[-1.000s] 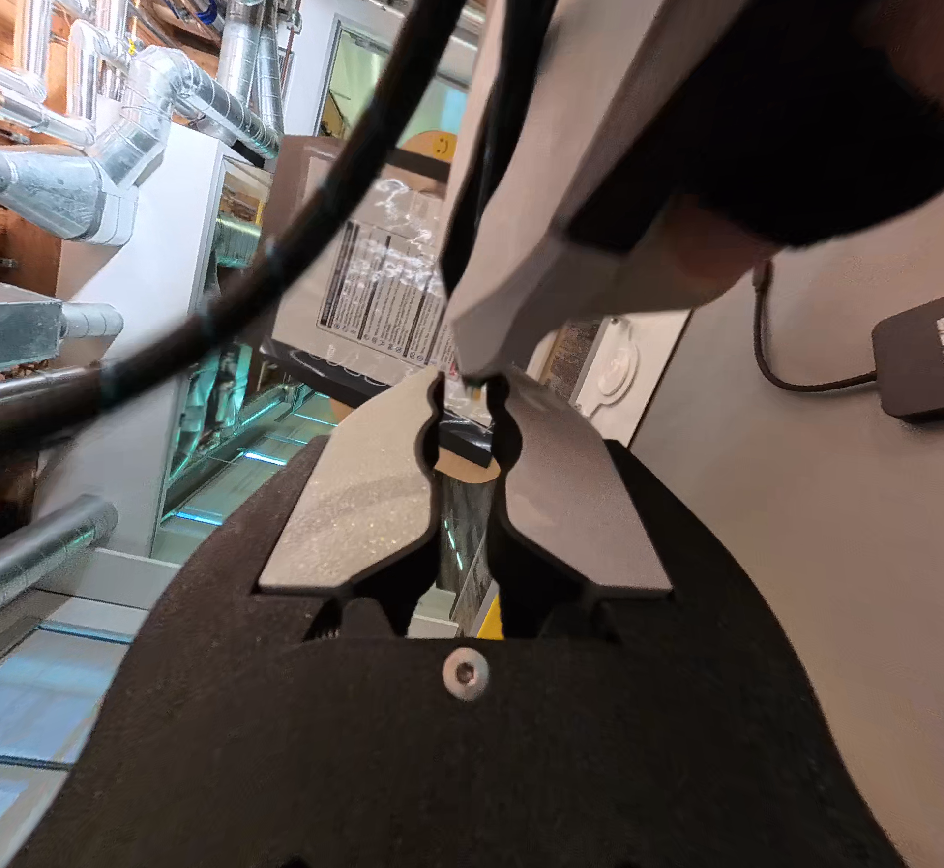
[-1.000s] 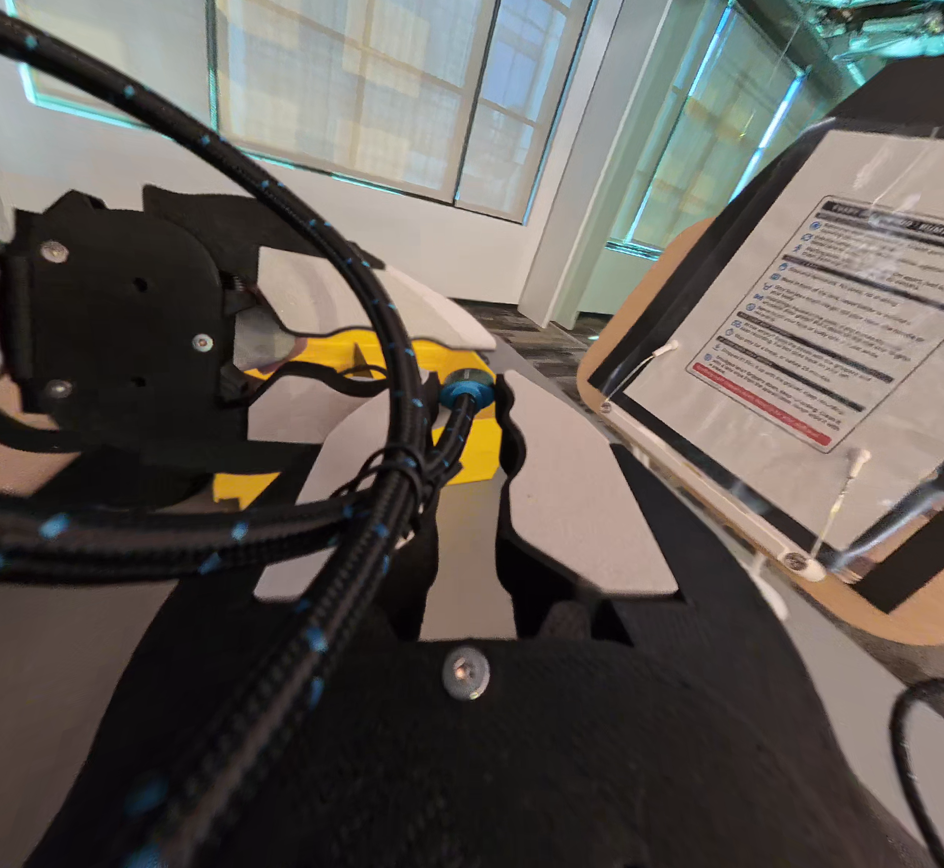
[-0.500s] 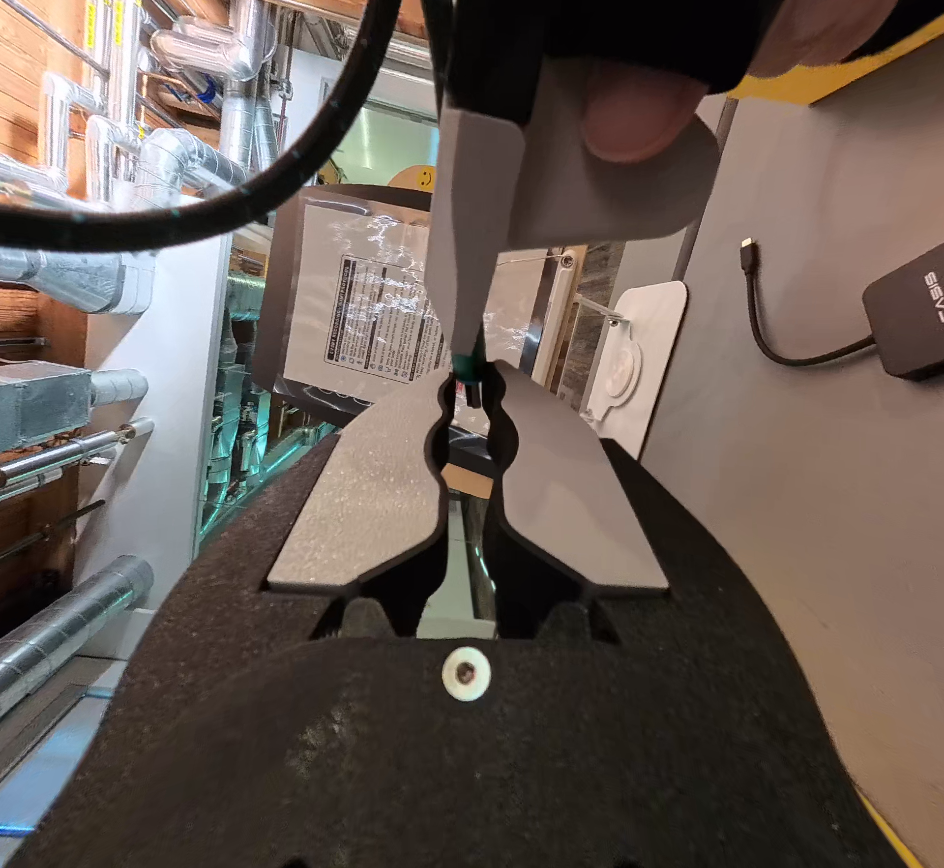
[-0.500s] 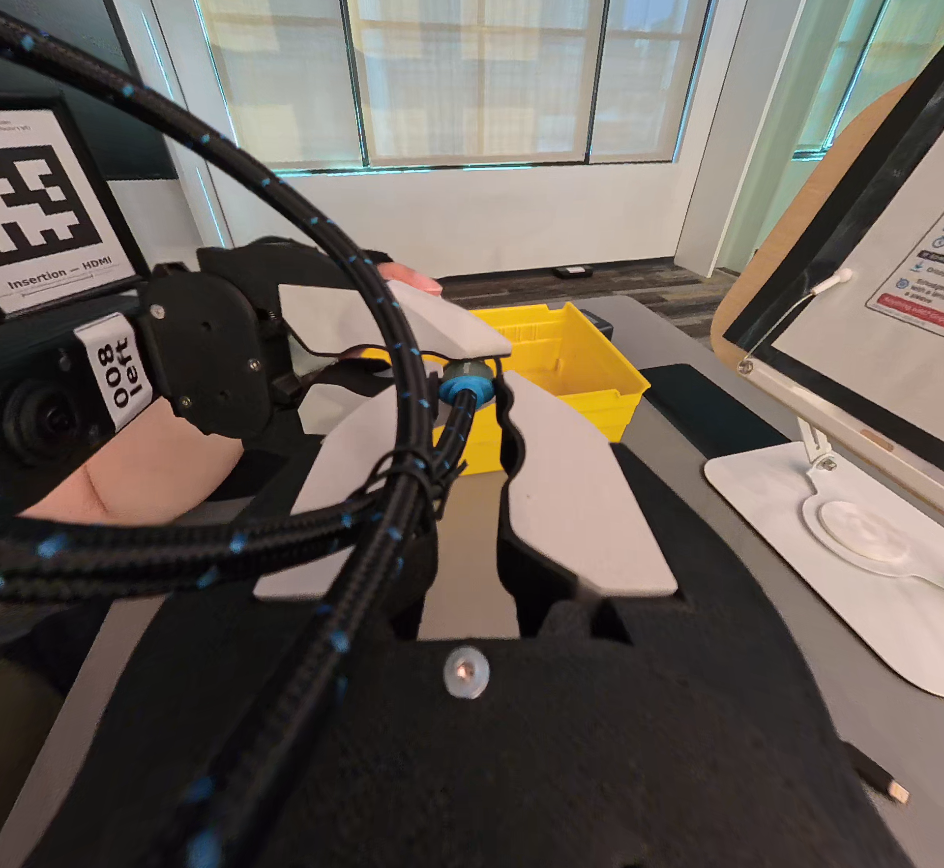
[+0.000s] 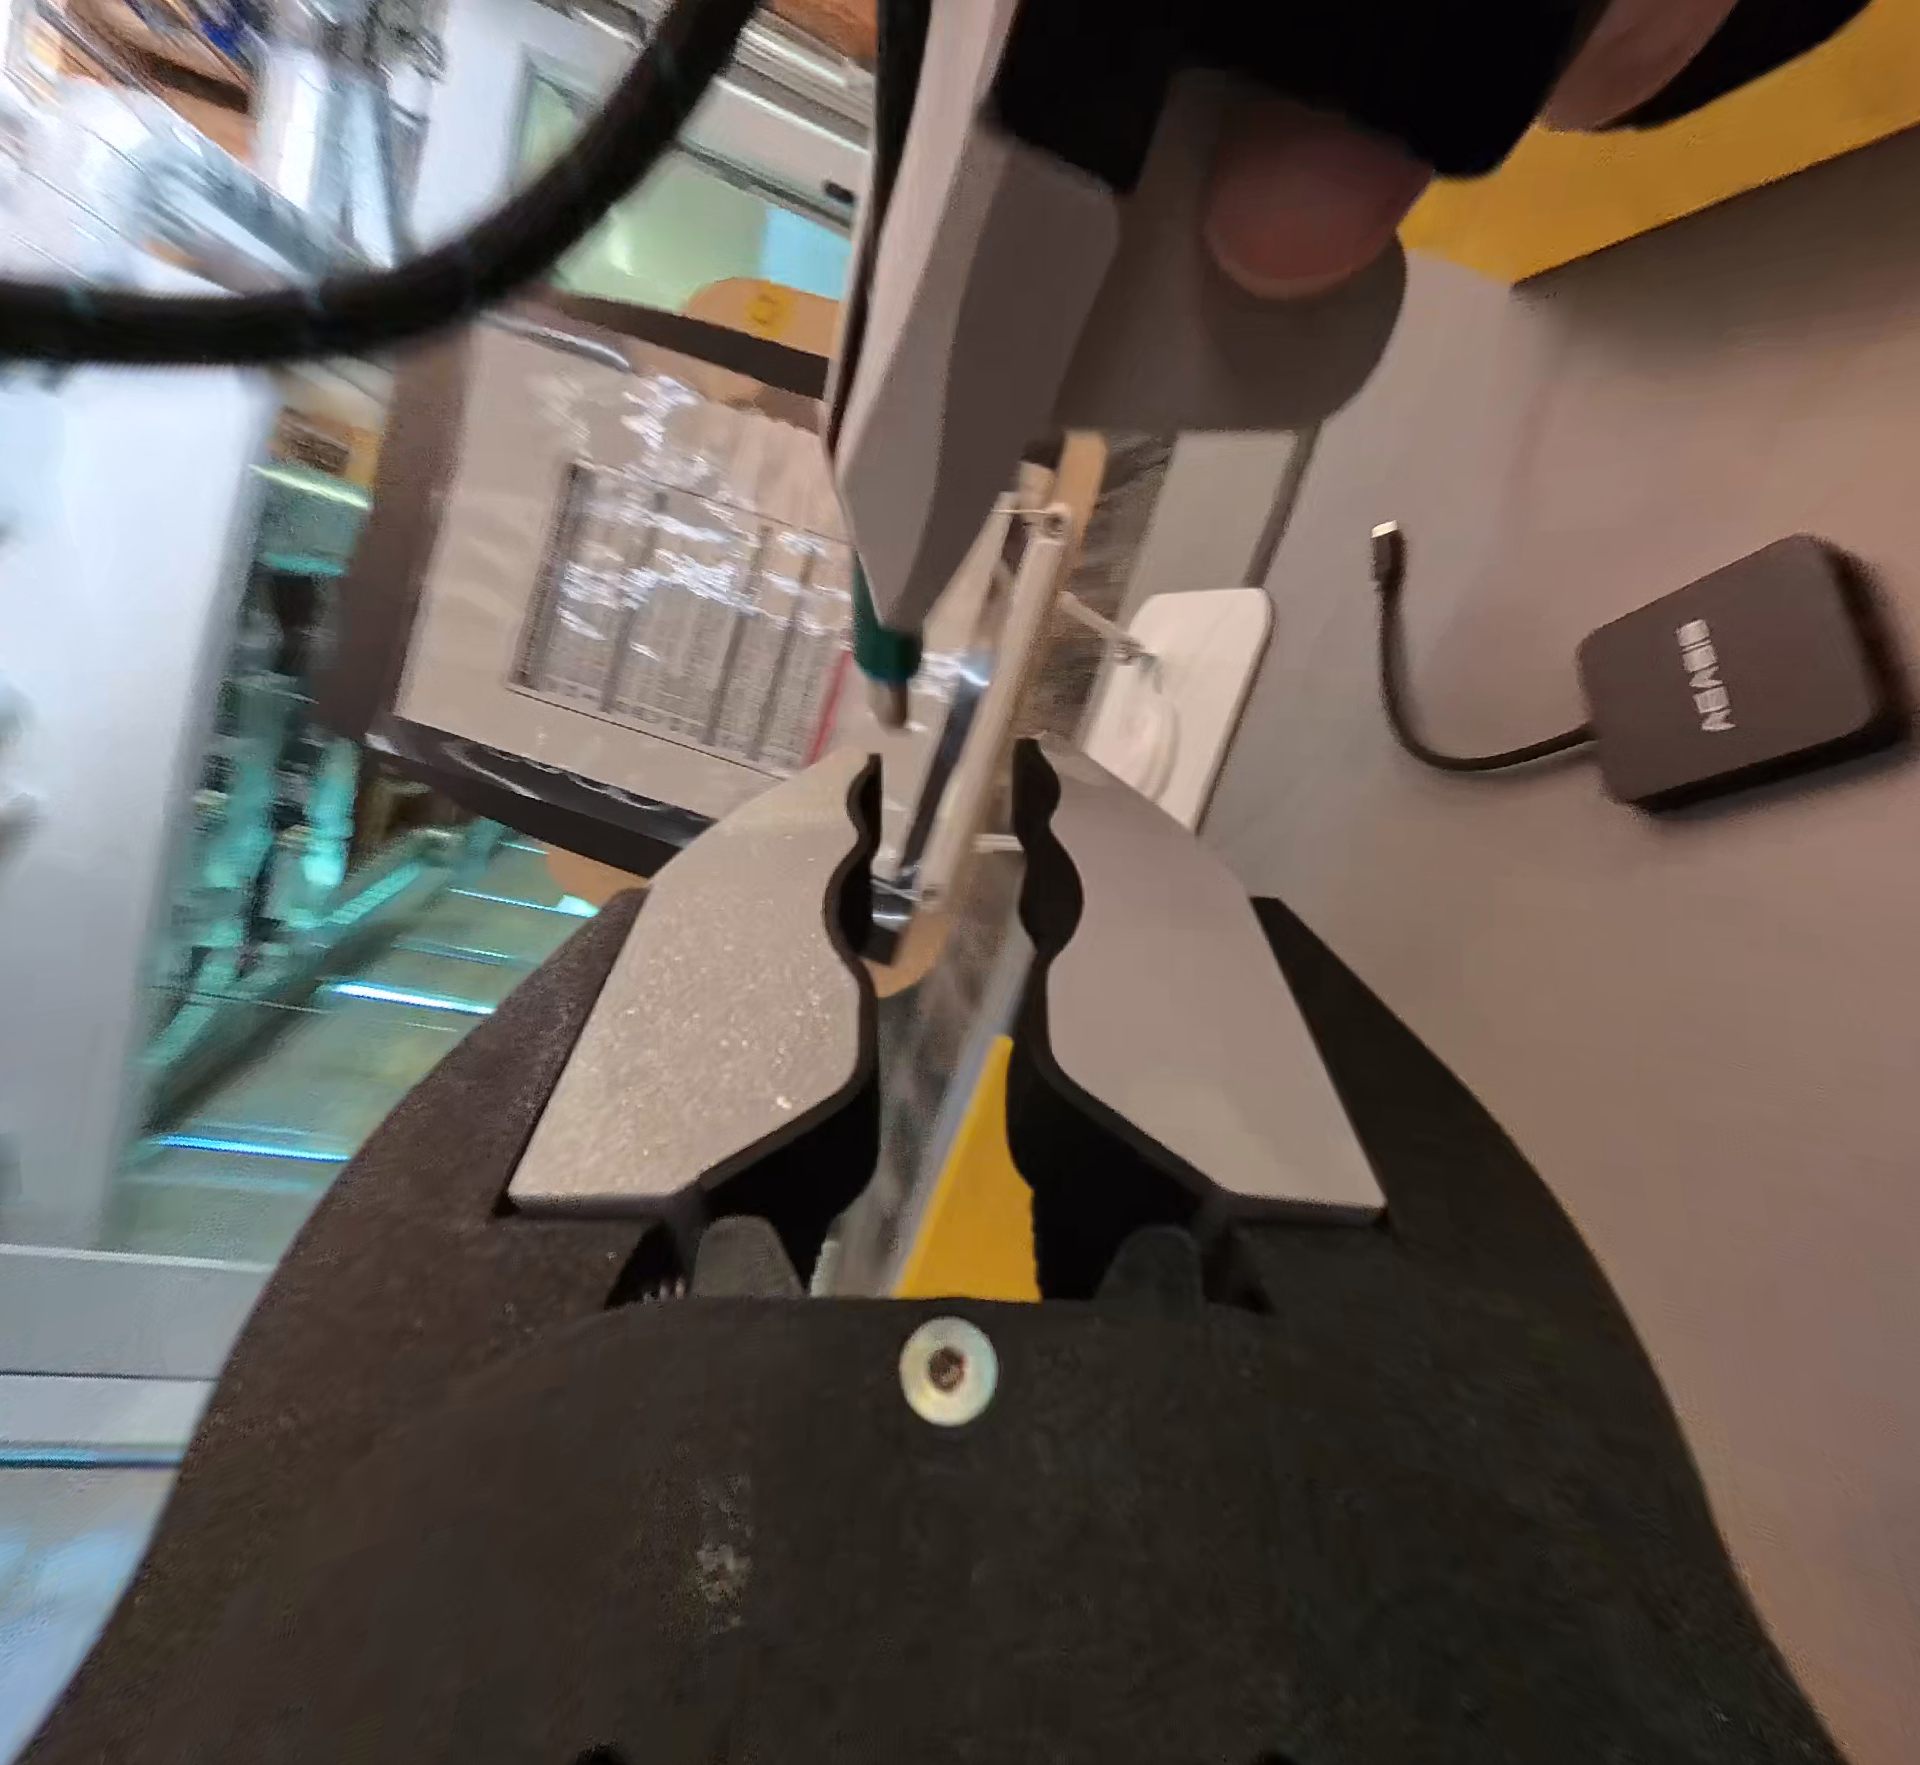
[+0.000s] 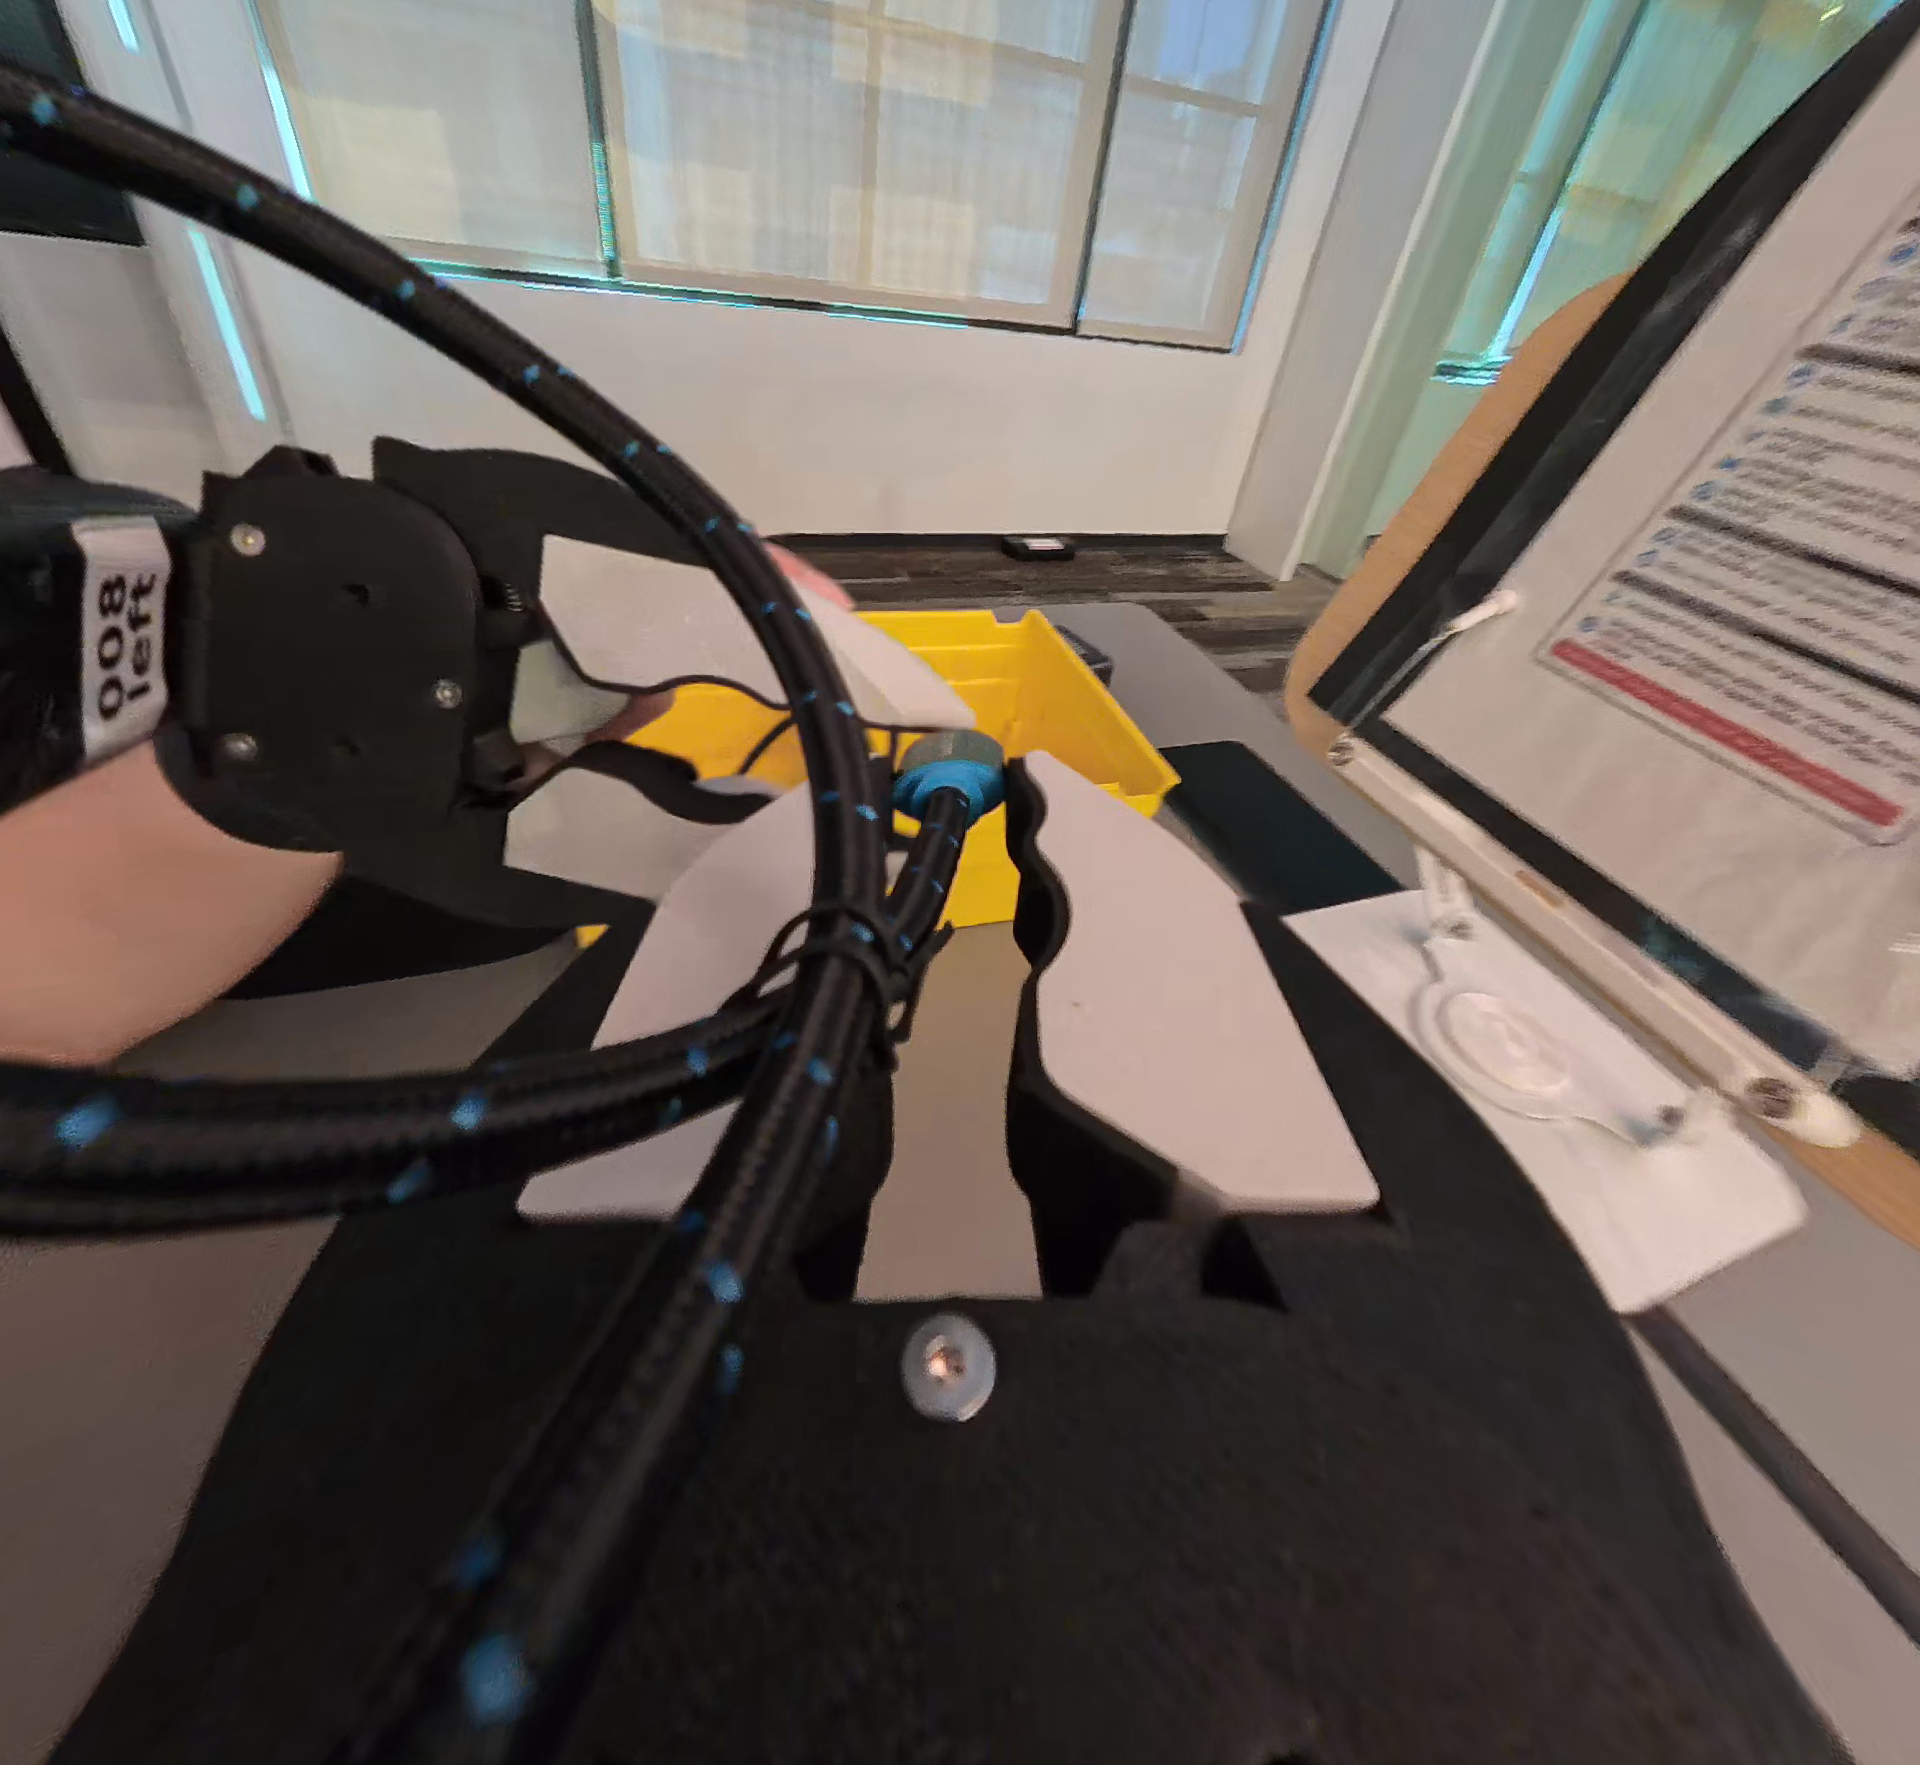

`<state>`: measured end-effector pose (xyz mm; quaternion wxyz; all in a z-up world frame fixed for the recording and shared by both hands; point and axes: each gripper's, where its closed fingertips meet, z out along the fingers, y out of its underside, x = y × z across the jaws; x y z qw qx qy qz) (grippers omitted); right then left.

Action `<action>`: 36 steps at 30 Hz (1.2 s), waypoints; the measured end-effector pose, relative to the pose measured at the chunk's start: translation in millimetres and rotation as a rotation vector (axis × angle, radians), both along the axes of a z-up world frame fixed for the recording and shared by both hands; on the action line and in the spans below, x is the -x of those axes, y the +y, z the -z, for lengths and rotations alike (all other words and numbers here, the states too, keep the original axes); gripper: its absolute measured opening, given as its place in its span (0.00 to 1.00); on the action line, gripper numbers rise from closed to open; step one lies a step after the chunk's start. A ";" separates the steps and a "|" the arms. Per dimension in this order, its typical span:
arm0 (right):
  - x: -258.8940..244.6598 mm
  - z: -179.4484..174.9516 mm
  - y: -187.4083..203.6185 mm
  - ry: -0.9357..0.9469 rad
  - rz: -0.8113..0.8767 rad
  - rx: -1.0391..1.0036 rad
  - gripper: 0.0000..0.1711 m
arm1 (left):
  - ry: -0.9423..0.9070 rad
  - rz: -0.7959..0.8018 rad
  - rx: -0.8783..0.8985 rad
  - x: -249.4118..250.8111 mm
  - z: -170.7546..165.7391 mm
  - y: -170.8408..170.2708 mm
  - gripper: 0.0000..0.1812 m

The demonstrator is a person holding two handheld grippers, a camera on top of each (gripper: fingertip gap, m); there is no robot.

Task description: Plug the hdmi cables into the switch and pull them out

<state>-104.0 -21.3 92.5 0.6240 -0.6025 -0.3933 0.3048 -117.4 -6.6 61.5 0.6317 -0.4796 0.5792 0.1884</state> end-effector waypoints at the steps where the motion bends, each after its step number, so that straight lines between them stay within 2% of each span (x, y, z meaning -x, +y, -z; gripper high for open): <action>1: -8.0 -5.1 3.1 -0.005 0.039 -0.030 0.12 | -0.024 0.006 0.081 -0.6 6.3 1.2 0.16; 5: -58.8 -29.2 25.0 -0.043 0.347 -0.199 0.12 | -0.128 0.025 0.413 -8.1 37.9 6.8 0.21; 9: -117.8 -48.2 39.1 -0.091 0.628 -0.285 0.12 | -0.190 0.057 0.713 -26.0 78.8 5.6 0.25; 13: -155.9 -61.2 39.6 -0.062 0.719 -0.283 0.12 | -0.214 0.037 0.901 -43.8 117.8 4.7 0.22; 15: -165.1 -65.9 37.4 -0.025 0.714 -0.268 0.88 | -0.196 0.017 0.965 -51.2 137.6 2.4 0.27; 18: -173.6 -69.1 35.7 -0.007 0.709 -0.251 0.92 | -0.156 -0.043 1.014 -57.5 166.7 4.6 0.38; 22: -175.2 -71.1 33.3 -0.003 0.693 -0.244 0.97 | -0.116 -0.098 1.068 -59.0 202.3 8.7 0.40; 24: -173.8 -71.1 32.5 -0.012 0.687 -0.246 0.13 | -0.112 -0.107 1.106 -59.0 213.5 8.8 0.39; 26: -172.6 -71.3 31.8 -0.028 0.687 -0.255 0.13 | -0.156 -0.104 1.161 -62.5 216.2 7.6 0.37; 28: -171.3 -70.3 32.0 -0.047 0.688 -0.258 0.13 | -0.191 -0.105 1.197 -65.4 218.2 9.1 0.42; 30: -171.0 -69.5 32.6 -0.059 0.693 -0.264 0.13 | -0.193 -0.086 1.176 -67.8 218.1 11.5 0.41; 31: -170.8 -68.8 33.1 -0.064 0.694 -0.263 0.13 | -0.195 -0.074 1.172 -69.5 217.9 11.7 0.38; 35: -171.0 -66.5 34.7 -0.069 0.692 -0.256 0.13 | -0.179 -0.070 1.230 -72.2 215.4 10.2 0.37; 36: -171.2 -66.6 34.6 -0.070 0.692 -0.257 0.88 | -0.210 -0.057 1.283 -73.8 211.6 7.8 0.37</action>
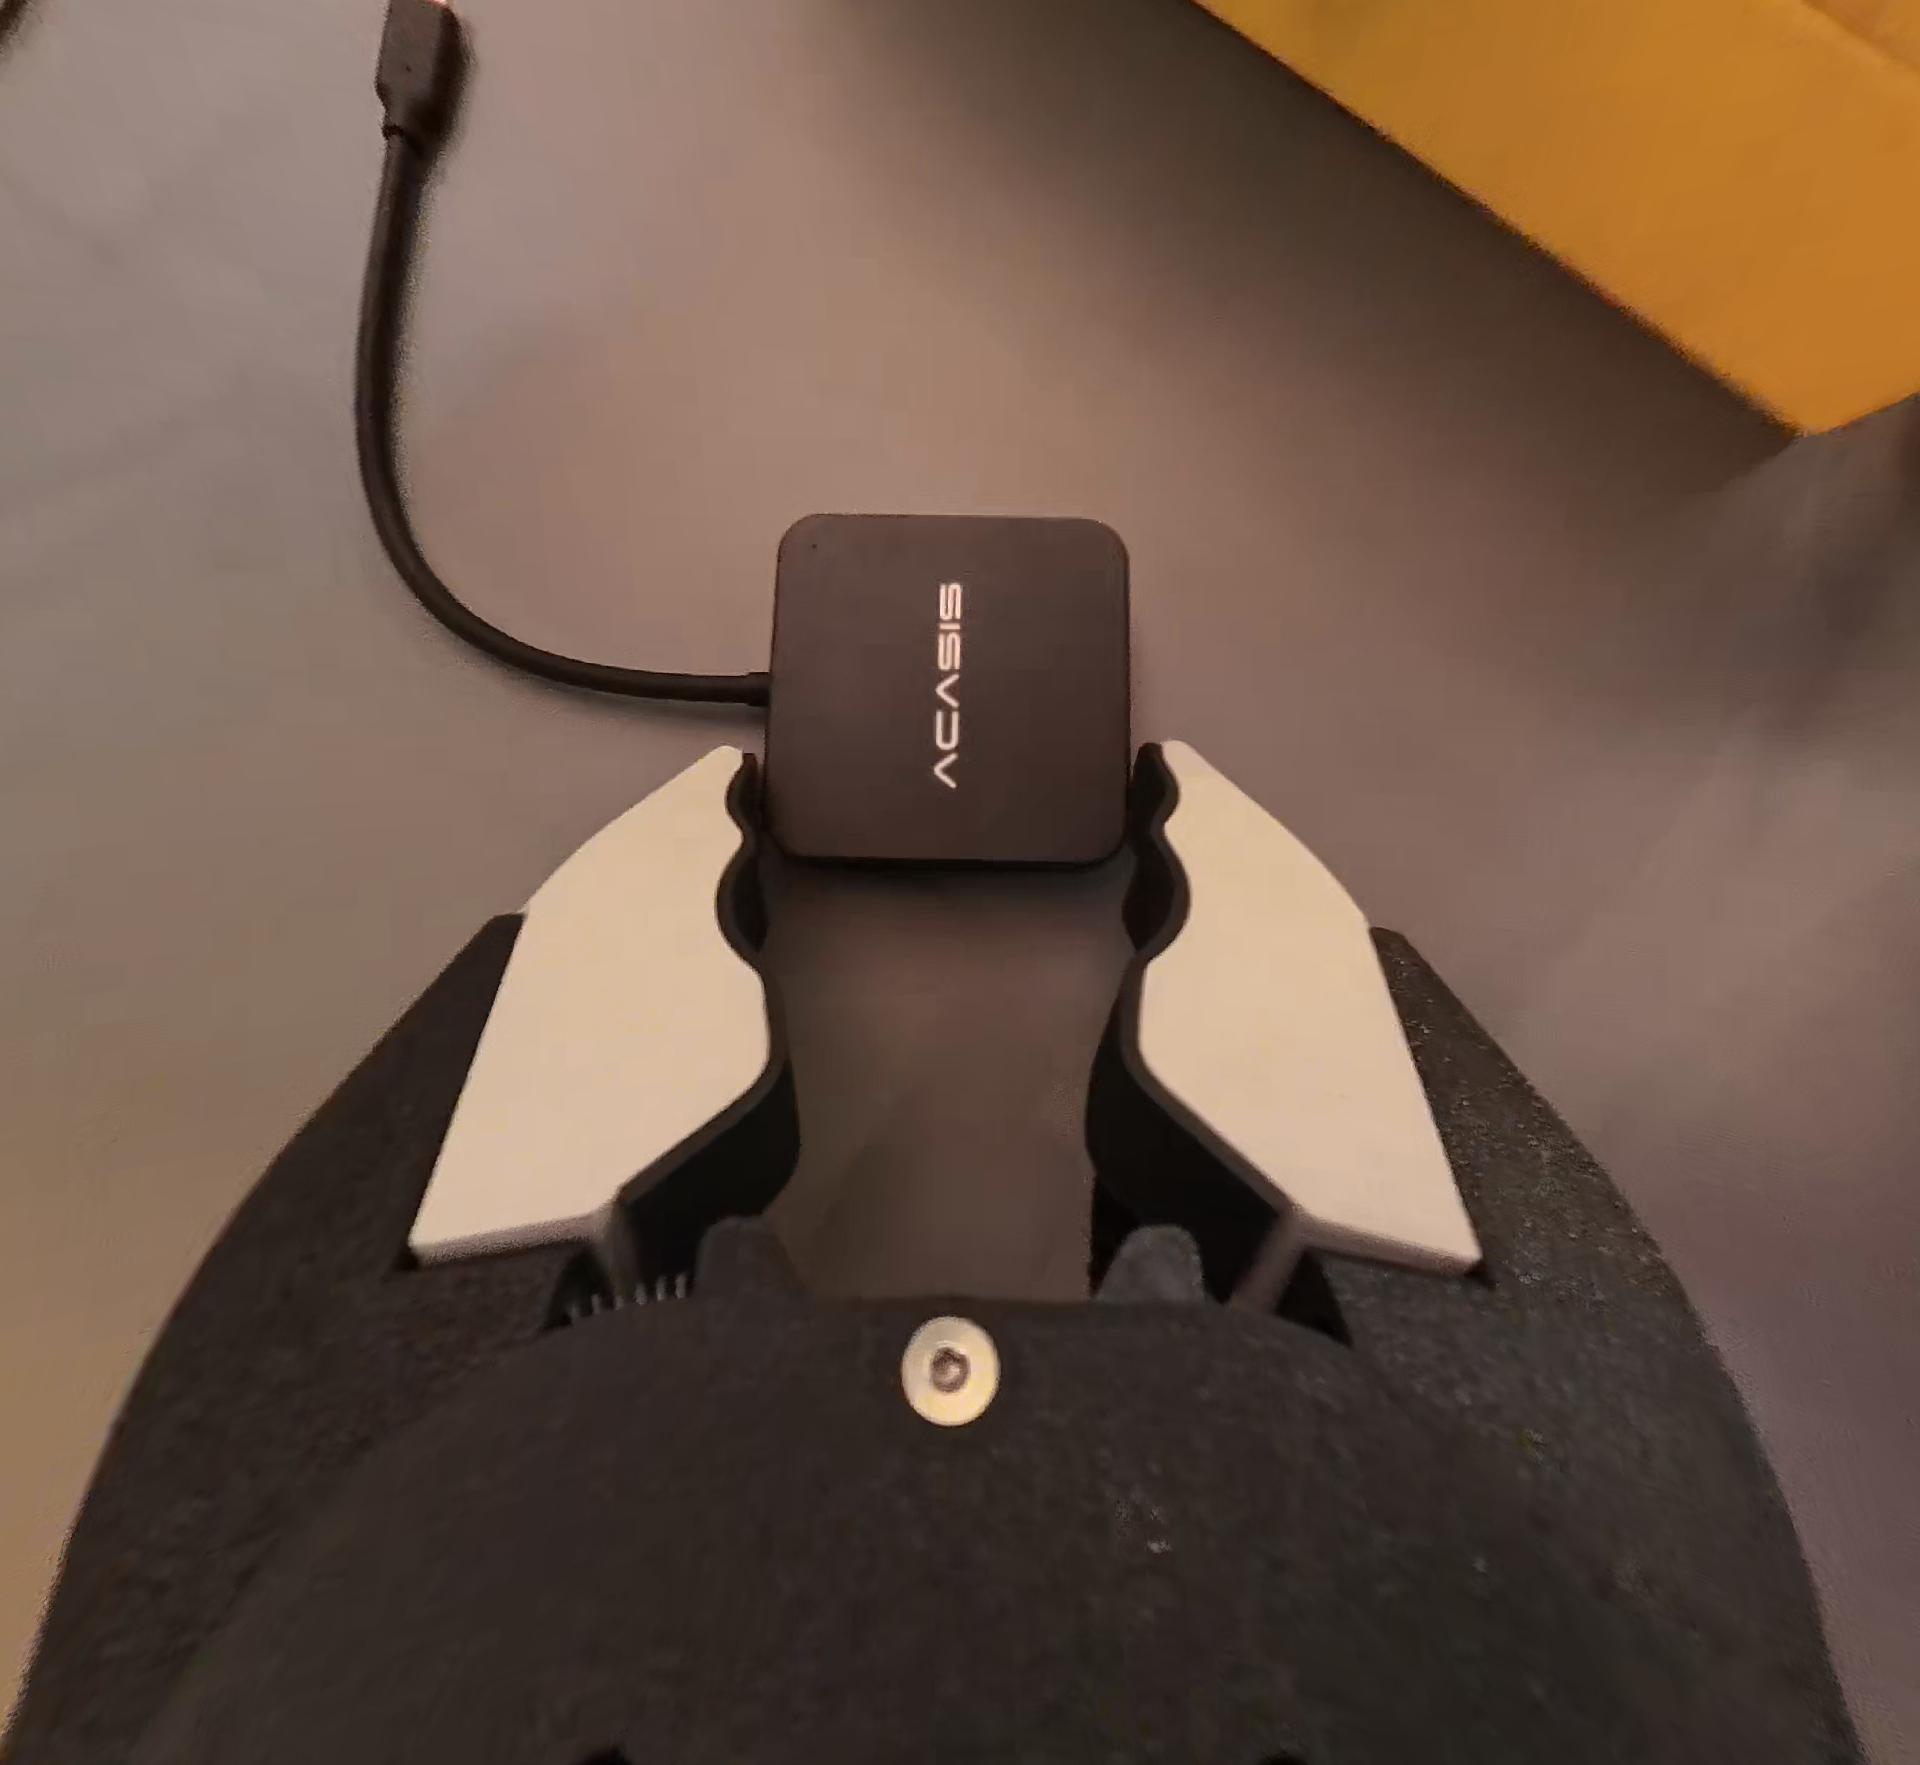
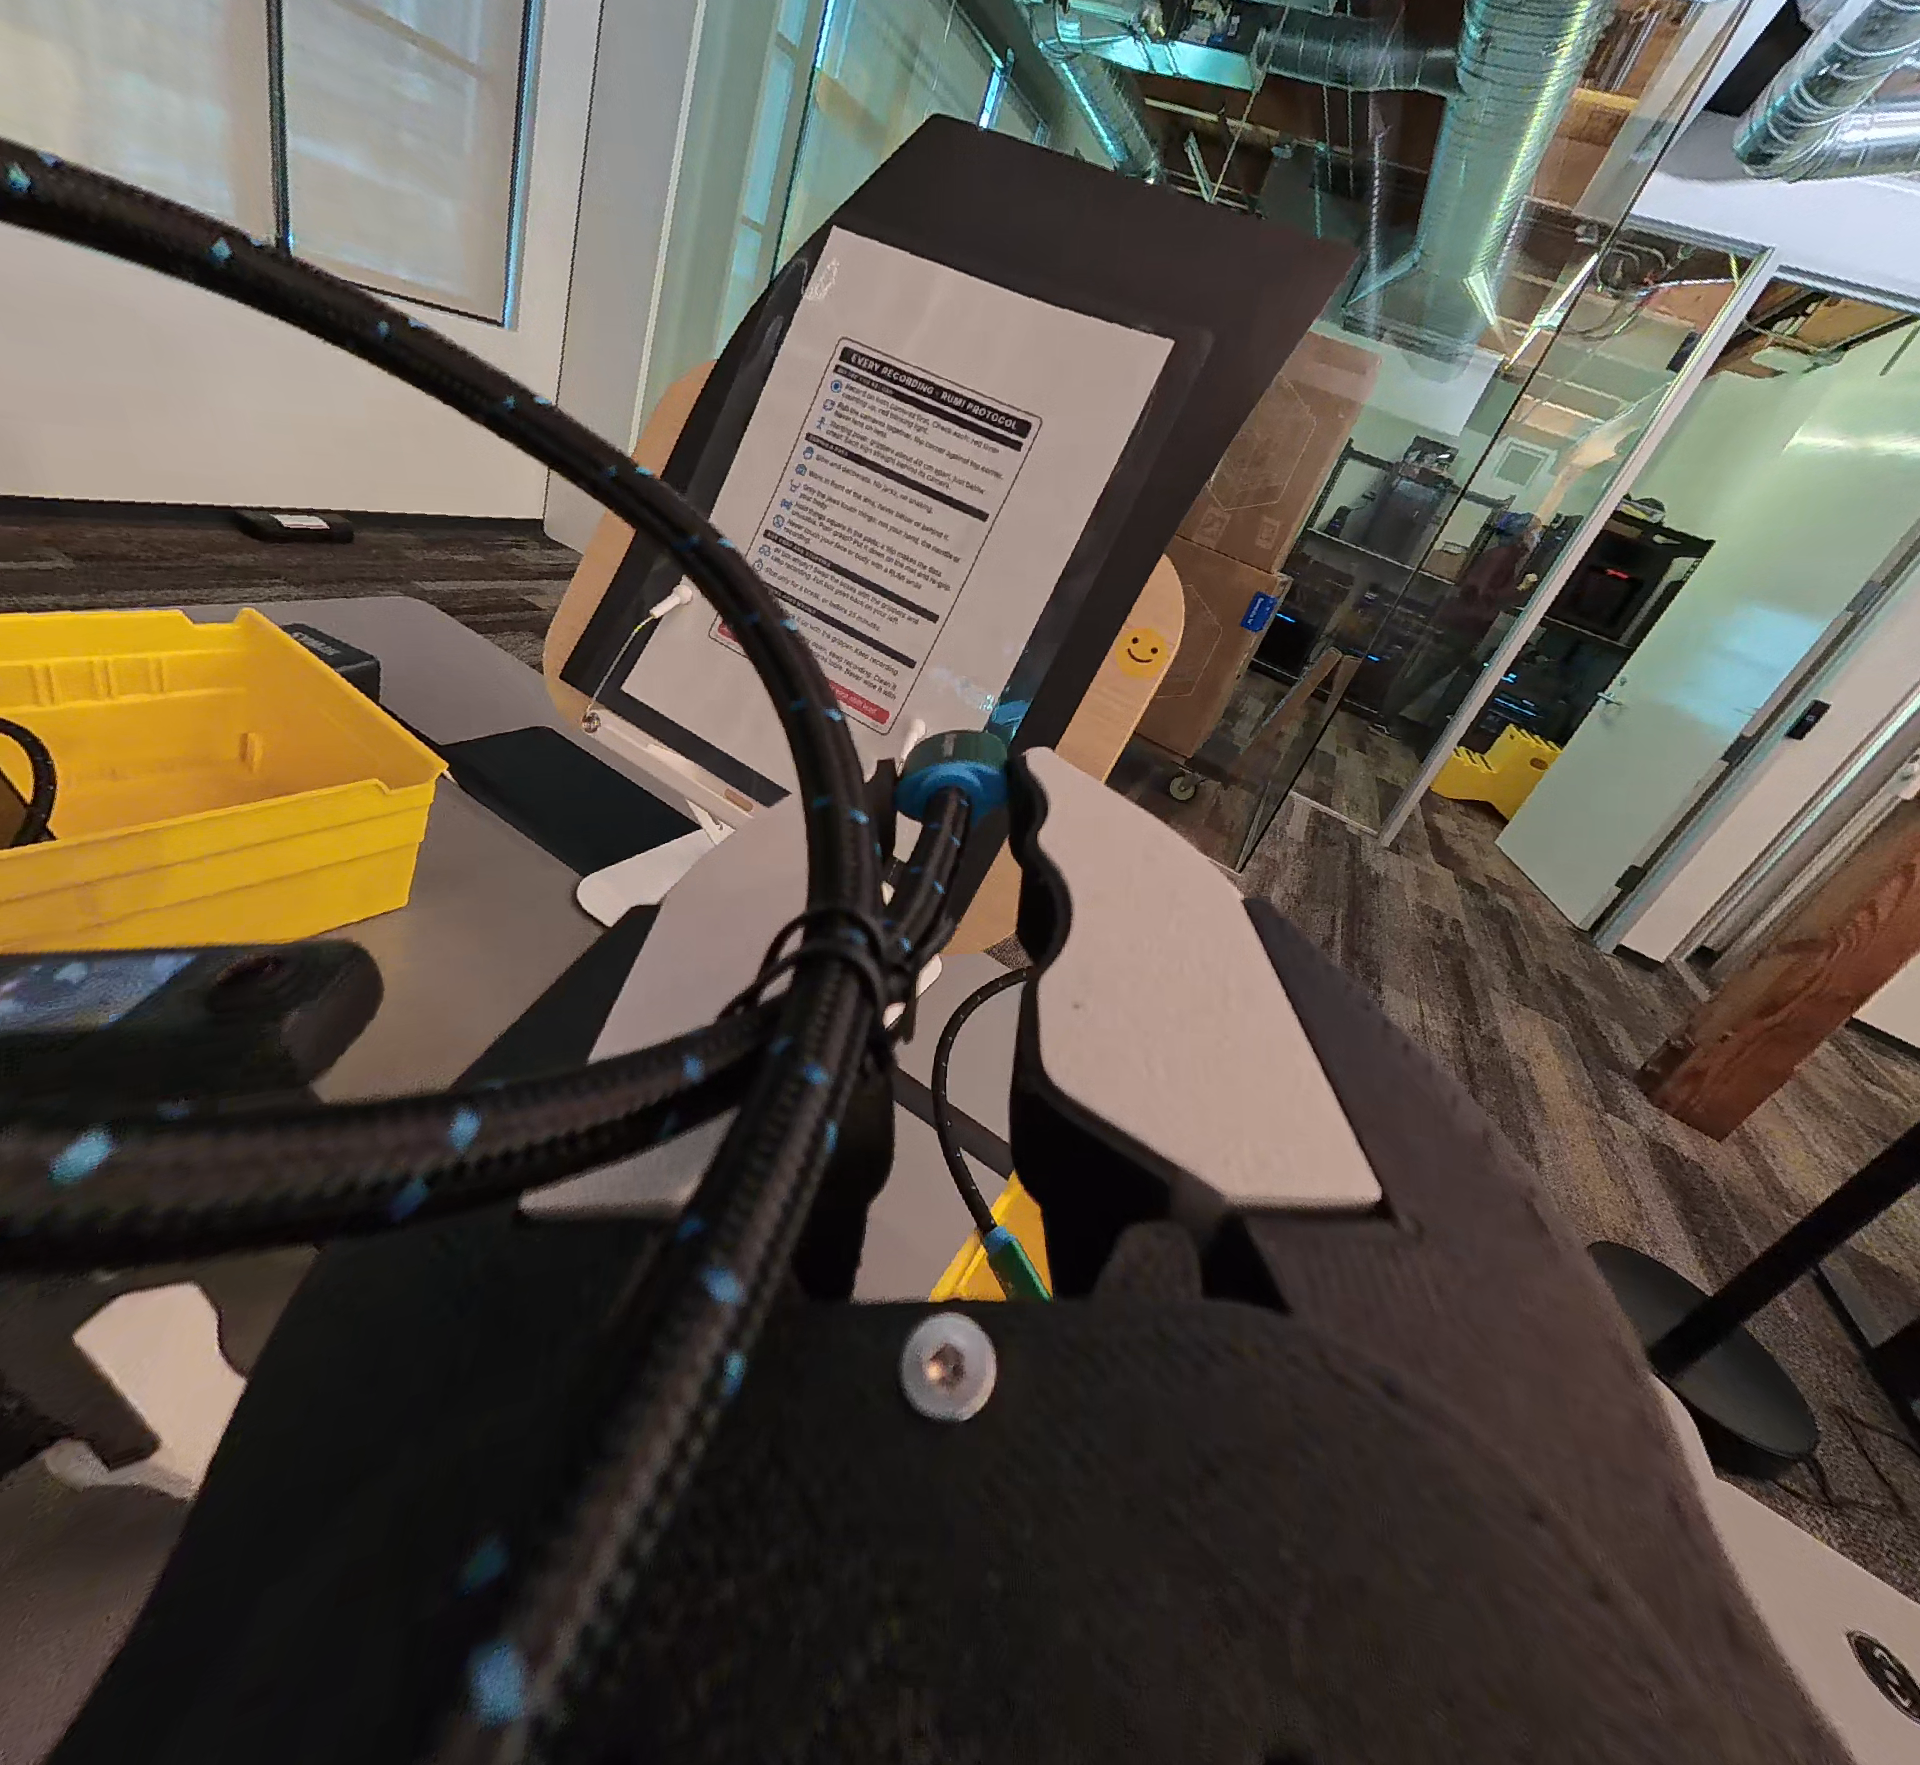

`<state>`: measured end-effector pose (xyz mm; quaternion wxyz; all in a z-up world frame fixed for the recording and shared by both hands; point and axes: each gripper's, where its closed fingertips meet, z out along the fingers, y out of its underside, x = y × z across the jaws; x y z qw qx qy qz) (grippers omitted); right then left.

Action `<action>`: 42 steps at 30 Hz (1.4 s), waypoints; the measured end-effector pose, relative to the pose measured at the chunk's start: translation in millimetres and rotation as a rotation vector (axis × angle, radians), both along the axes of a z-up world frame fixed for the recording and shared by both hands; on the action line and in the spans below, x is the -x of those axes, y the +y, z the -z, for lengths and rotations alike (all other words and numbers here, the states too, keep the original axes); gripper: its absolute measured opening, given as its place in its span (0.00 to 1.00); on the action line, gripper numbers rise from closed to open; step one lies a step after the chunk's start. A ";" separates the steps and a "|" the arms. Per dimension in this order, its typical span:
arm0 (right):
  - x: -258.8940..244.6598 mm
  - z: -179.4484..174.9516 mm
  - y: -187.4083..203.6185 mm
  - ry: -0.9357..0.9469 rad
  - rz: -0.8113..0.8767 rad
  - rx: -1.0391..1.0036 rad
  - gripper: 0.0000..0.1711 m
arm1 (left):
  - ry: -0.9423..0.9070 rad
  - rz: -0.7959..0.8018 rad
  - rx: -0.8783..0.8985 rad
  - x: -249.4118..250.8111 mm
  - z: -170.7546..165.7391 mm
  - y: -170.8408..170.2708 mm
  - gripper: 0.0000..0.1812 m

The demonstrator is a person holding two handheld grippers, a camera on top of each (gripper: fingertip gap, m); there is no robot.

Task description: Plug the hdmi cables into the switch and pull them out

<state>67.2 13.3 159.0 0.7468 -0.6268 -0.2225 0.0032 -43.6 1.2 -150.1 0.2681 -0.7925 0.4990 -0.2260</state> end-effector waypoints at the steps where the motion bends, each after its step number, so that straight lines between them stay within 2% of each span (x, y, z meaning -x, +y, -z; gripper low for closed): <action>1: -0.3 0.1 0.0 -0.002 0.000 0.001 0.89 | -0.056 -0.003 0.055 -2.1 -6.4 -3.0 0.37; 8: 0.1 2.5 1.0 -0.003 -0.018 0.022 0.93 | -0.476 0.056 0.445 0.4 -81.1 -25.5 0.37; 9: 0.5 2.7 0.7 -0.002 -0.024 0.025 0.13 | -0.522 0.070 0.491 3.1 -92.5 -28.7 0.37; 12: 0.9 2.3 -0.2 0.005 -0.034 0.030 0.13 | -0.644 0.087 0.571 13.6 -123.4 -33.6 0.37; 13: 1.0 1.9 -0.6 0.009 -0.039 0.031 0.13 | -0.721 0.071 0.582 17.0 -135.7 -29.7 0.01; 15: 1.9 1.3 -1.8 0.016 -0.051 0.035 0.13 | -0.937 0.121 0.764 25.9 -170.0 -31.2 0.00; 16: 2.9 1.6 -2.3 0.016 -0.059 0.040 0.13 | -0.975 0.134 0.834 29.4 -176.7 -30.4 0.00; 19: 4.7 5.6 -1.6 -0.016 -0.058 0.060 0.13 | -0.804 0.065 0.721 25.8 -150.0 -24.5 0.00; 23: 2.7 14.2 1.5 -0.061 -0.032 0.079 0.13 | -0.779 0.147 0.647 25.8 -163.9 -43.3 0.00; 28: 0.1 34.1 15.9 -0.042 -0.067 0.153 0.13 | -0.610 0.149 0.405 22.5 -148.9 -54.8 0.00; 31: 2.1 46.9 26.7 -0.036 -0.089 0.189 0.13 | -0.518 0.175 0.409 18.8 -127.2 -62.7 0.00; 35: -16.3 57.8 37.0 -0.086 -0.009 0.231 0.12 | -0.415 0.191 0.444 19.6 -93.8 -69.2 0.00; 42: -29.5 47.5 33.0 0.036 -0.052 0.215 0.12 | -0.448 0.202 0.488 18.9 -92.1 -70.6 0.00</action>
